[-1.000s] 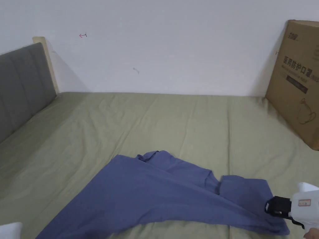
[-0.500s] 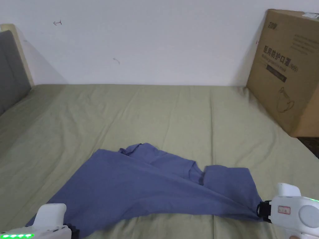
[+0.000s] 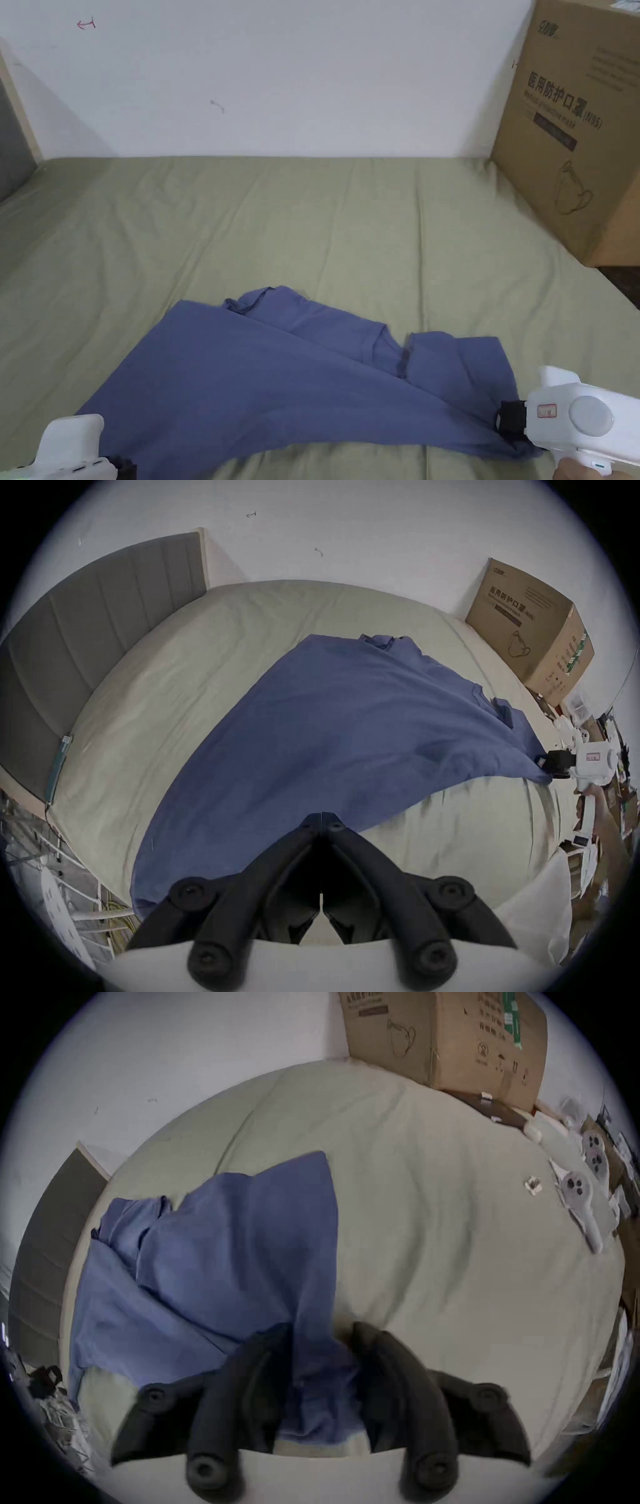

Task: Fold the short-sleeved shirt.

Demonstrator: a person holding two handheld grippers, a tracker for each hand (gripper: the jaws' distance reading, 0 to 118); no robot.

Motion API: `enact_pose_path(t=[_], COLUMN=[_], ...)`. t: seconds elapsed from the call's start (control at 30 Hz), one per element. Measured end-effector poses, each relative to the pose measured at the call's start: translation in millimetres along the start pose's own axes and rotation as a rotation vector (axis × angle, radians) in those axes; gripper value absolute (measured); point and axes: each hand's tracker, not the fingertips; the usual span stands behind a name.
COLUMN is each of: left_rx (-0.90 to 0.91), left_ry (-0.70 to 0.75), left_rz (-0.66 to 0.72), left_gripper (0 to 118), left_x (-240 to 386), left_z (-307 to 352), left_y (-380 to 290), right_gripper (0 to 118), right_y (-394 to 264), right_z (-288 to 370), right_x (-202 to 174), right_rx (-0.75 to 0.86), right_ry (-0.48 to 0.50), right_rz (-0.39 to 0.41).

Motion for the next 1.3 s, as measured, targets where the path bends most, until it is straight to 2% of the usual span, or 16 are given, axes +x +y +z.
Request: enact_pose_path(t=[0.03, 0.27, 0.33, 0.5, 0.53, 0.63, 0.67, 0.83, 0.97, 1.03, 1.07, 1.1, 1.13, 1.2, 1.23, 1.3], left_rx=[-0.004, -0.031, -0.022, 0.019, 0.02, 0.015, 0.006, -0.01, -0.034, -0.088, -0.11, -0.11, -0.04, -0.049, -0.047, -0.061], left_ry=[-0.001, 0.009, 0.001, -0.043, -0.042, -0.029, -0.02, -0.006, -0.005, -0.003, -0.004, 0.07, 0.052, 0.086, 0.088, 0.076], left_rz=[0.002, -0.019, -0.02, -0.007, -0.006, -0.038, -0.04, 0.019, 0.031, 0.015, 0.006, -0.015, -0.034, -0.107, -0.129, -0.112], left_gripper=[0, 0, 0, 1, 18, 94, 100, 99, 97, 82, 79, 73, 57, 29, 6, 5], left_x=[-1, -3, -4, -3, -3, -1, -2, -5, 2, 6, 8, 12, 15, 22, 24, 22], left_z=[-1, -18, -29, -77, -89, -128, -142, -200, -230, -246, -253, -255, -247, -241, -239, -229], left_y=[0, 23, 41, 112, 128, 173, 188, 236, 243, 235, 231, 224, 221, 222, 223, 226], right_gripper=[3, 2, 2, 2, 2, 2, 2, 2, 2, 2, 2, 2, 2, 2, 2, 2], right_y=[1, 13, 19, 29, 28, 27, 25, 19, 18, 19, 23, 23, 23, 23, 23, 23], right_z=[6, 26, 32, 32, 32, 25, 21, 21, 14, 13, 12, 11, 10, 9, 8, 8], right_x=[-3, -8, -9, -10, -11, -7, -3, -3, -3, -3, -4, -4, -4, -2, -2, -4], right_rx=[0.008, 0.046, 0.062, 0.069, 0.066, 0.042, 0.032, -0.001, -0.017, -0.02, -0.019, -0.017, -0.021, -0.026, -0.029, -0.027], right_ry=[-0.001, -0.009, 0.061, 0.04, 0.038, 0.034, 0.033, 0.033, 0.024, 0.021, 0.026, 0.028, 0.03, 0.035, 0.038, 0.043], right_rz=[0.006, 0.056, 0.018, 0.05, 0.051, 0.049, 0.044, 0.013, 0.033, 0.033, 0.03, 0.022, 0.016, 0.006, 0.003, -0.004])
